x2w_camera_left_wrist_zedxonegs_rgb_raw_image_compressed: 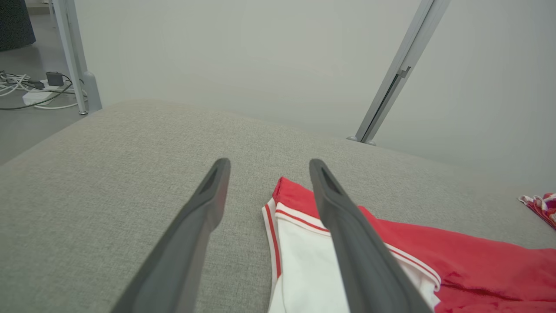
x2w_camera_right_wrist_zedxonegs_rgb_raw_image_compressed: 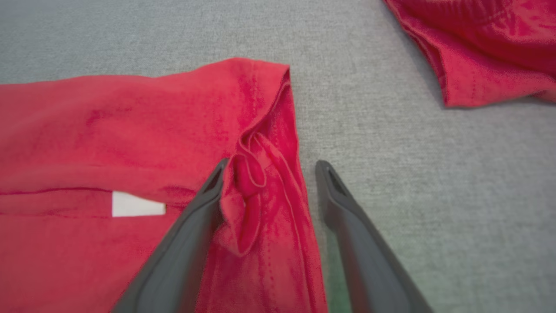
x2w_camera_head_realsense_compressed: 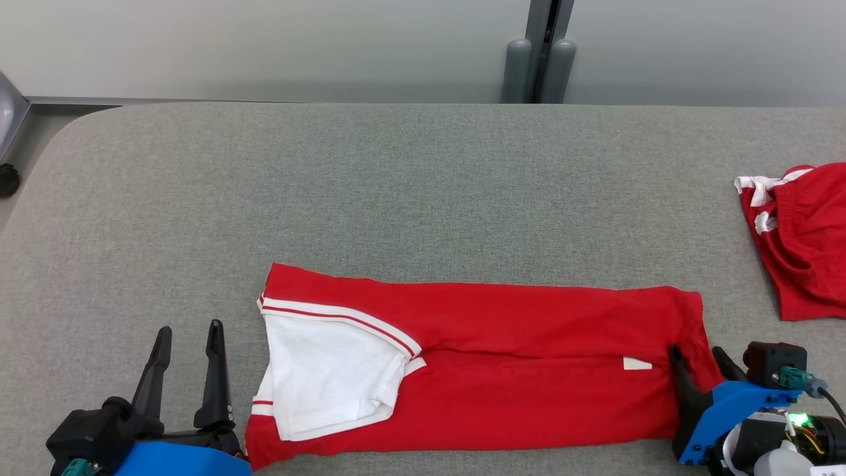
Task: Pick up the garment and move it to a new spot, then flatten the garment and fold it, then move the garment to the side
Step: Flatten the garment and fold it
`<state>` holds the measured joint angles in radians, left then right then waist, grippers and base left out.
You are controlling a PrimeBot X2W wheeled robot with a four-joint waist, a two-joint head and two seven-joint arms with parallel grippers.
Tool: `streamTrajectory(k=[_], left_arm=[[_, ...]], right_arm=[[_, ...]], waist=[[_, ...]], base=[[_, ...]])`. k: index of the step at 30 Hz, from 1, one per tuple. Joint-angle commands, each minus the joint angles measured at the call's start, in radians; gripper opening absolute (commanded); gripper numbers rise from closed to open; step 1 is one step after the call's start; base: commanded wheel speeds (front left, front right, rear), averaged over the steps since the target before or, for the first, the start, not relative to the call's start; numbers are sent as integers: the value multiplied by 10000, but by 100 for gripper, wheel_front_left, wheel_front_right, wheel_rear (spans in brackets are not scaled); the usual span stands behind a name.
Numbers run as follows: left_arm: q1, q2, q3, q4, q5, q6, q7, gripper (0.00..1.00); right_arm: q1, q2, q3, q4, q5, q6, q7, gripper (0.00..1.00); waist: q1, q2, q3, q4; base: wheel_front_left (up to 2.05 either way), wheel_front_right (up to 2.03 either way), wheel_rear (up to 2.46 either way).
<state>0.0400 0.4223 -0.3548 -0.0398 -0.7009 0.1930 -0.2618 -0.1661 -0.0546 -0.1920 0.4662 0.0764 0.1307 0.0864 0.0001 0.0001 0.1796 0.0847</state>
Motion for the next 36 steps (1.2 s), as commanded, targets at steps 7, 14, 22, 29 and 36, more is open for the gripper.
streamTrajectory(k=[7, 14, 22, 29, 36], left_arm=[[-209, -46, -130, -116, 278, 93, -19, 100], [-316, -78, -312, -112, 418, 101, 21, 100], [-387, -117, -455, 5, 411, 23, 60, 100], [-531, -165, -683, 168, 552, -10, 148, 100], [-504, -197, -819, 393, 504, -38, 201, 100]], right_arm=[[-543, 44, 502, 829, 52, 1, -257, 0], [-1052, -201, -258, 572, -149, -8, -460, 0], [-605, -686, -1290, -759, -18, -5, 33, 0], [-423, -242, -877, -1666, 870, 1, 650, 0], [20, 17, 1065, -2872, 2372, 1, 1246, 0]], waist=[[-1, -1, 43, -261], [-1, -1, 84, -634], [-1, -1, 28, -1121], [-1, -1, -83, -1238], [-1, -1, -586, -881]], base=[[0, 0, 0], [0, 0, 0], [0, 0, 0], [0, 0, 0], [0, 0, 0]])
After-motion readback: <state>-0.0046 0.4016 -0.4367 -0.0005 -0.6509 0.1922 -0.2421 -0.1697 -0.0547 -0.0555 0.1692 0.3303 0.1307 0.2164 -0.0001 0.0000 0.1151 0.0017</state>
